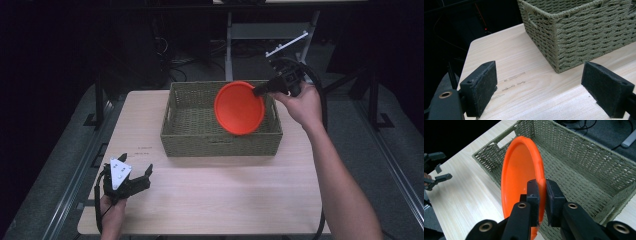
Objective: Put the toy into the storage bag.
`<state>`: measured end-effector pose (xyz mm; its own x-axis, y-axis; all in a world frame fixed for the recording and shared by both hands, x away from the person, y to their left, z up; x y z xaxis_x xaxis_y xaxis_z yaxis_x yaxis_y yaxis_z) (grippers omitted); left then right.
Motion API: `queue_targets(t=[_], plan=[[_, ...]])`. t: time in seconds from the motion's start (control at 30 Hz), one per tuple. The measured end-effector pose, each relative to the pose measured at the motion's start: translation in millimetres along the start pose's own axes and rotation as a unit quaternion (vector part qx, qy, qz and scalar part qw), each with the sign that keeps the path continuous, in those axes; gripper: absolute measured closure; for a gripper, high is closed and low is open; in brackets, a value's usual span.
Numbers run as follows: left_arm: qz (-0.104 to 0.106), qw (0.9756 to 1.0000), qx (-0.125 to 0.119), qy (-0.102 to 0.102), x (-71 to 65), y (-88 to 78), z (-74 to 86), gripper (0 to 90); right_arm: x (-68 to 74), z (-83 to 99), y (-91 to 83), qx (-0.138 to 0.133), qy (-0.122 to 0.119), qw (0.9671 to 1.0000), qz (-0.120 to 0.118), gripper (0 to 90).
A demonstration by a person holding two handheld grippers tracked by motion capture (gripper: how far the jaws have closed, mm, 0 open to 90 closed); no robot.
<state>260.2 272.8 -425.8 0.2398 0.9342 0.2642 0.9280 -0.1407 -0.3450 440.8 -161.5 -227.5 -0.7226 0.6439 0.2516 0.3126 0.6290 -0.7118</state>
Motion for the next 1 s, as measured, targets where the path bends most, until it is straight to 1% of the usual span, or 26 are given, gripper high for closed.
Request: queue_targets(t=[0.07, 0.13, 0.27, 0.47, 0.57, 0.7, 1.0], plan=[[0.000, 1.0000, -0.003, -0.002, -0.4, 0.0, 0.0, 12.7, -1.6, -2.2, 1.8, 0.002, 0.005, 1.0000, 0.002, 82.0], [0.000, 1.0000, -0.004, -0.005, -0.6, 0.3, 0.0, 12.7, -3.4, -3.0, 2.9, 0.000, 0.005, 1.0000, 0.002, 82.0], [0.001, 1.0000, -0.003, -0.005, -0.8, 0.3, 0.0, 12.7, -7.1, -4.0, 5.4, -0.001, 0.012, 0.9999, 0.004, 82.0], [0.002, 1.0000, -0.003, -0.006, -1.0, 0.3, 0.0, 12.7, -17.6, -4.6, 11.3, 0.002, 0.031, 0.9995, 0.006, 82.0], [0.003, 1.0000, -0.002, -0.005, -0.9, 0.5, -0.1, 12.7, -19.9, -5.1, 13.1, 0.003, 0.034, 0.9994, 0.010, 82.0], [0.003, 1.0000, 0.000, -0.002, -0.5, 0.3, 0.0, 12.7, -29.2, -6.0, 19.1, -0.002, 0.042, 0.9991, 0.011, 82.0], [0.003, 1.0000, -0.002, -0.005, -0.6, -0.3, -0.2, 12.8, -36.7, -6.4, 29.2, -0.002, 0.056, 0.9982, 0.020, 82.0]])
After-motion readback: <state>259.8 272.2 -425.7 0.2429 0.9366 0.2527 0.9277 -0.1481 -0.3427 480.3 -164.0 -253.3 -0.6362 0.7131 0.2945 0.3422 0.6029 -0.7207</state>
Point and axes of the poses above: each handheld gripper's, and its own axes: y roughly forward along the jaws, z roughly out of its underside, x roughly to its left, the point moved 1 cm from there along y, roughly forward along the jaws, and after that the axes turned 5 degrees about -z, right-handed, at the moved point
